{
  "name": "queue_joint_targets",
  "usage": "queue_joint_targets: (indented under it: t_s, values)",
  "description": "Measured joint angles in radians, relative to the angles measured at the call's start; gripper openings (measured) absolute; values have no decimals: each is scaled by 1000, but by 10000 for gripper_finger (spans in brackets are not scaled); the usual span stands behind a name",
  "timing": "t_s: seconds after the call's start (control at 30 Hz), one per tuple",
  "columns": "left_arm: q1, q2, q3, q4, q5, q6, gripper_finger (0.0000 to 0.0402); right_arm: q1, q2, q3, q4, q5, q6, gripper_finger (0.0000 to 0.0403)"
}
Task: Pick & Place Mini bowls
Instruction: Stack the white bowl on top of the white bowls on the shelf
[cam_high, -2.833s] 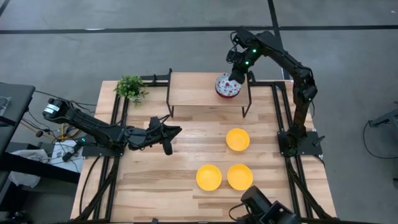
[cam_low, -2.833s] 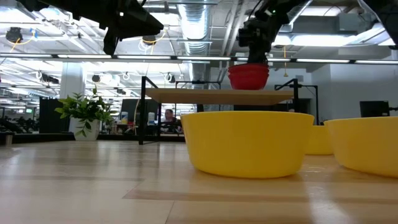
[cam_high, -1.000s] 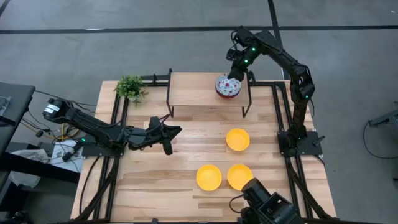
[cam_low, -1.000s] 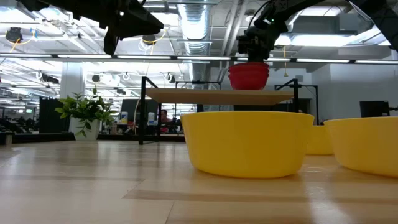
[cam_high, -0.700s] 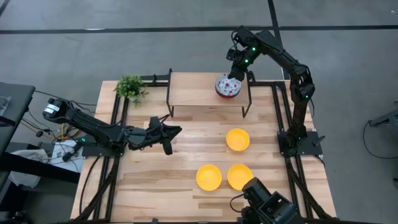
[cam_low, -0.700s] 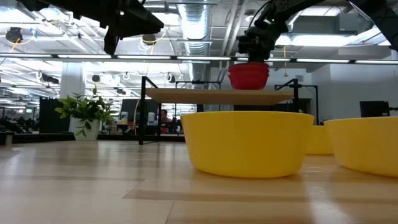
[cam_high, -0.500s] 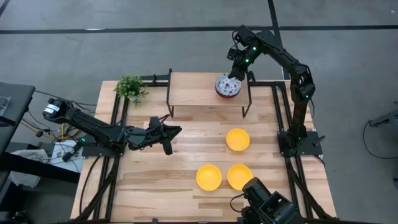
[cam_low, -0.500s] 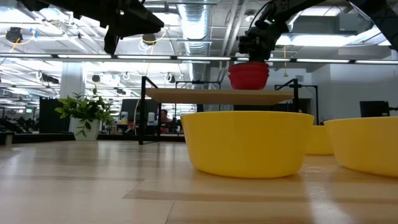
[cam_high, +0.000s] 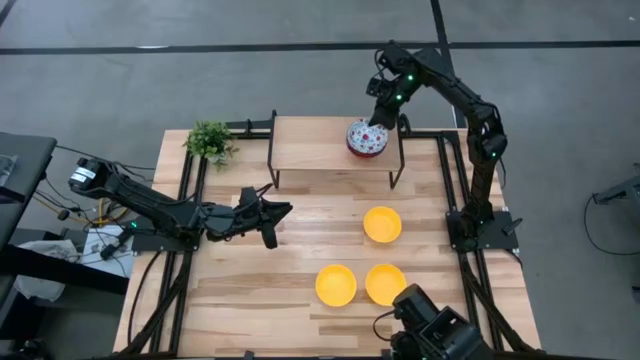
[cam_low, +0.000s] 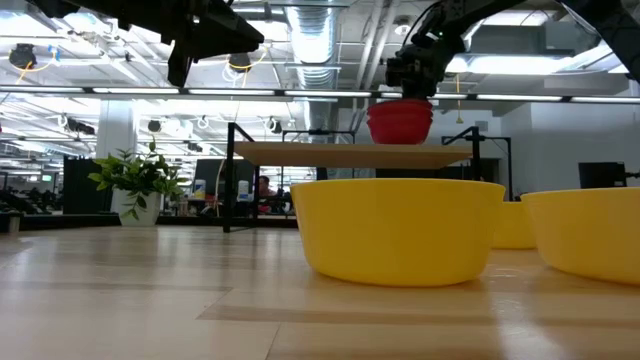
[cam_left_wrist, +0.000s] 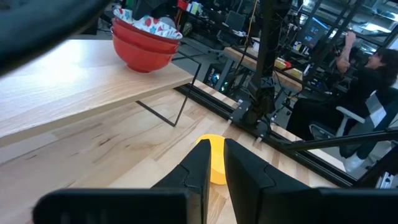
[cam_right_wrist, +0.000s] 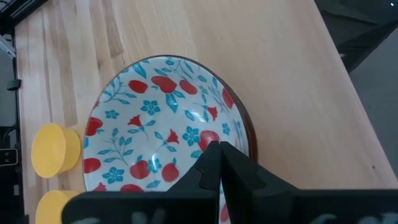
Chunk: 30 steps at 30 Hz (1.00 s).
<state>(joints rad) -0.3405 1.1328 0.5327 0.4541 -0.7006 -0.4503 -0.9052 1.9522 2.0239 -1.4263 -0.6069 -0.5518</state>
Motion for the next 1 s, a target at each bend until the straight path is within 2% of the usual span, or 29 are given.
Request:
queue_joint_targets:
  t_s: [0.57,0.83,1.0]
  values:
    - [0,0,0,0,0,1,44,4,-1,0,-68,-30,-9,0]
    - [0,0,0,0,0,1,44,16,-4,0,-123,-151,-52,0]
    - [0,0,0,0,0,1,44,50,-9,0,-145,-176,-89,0]
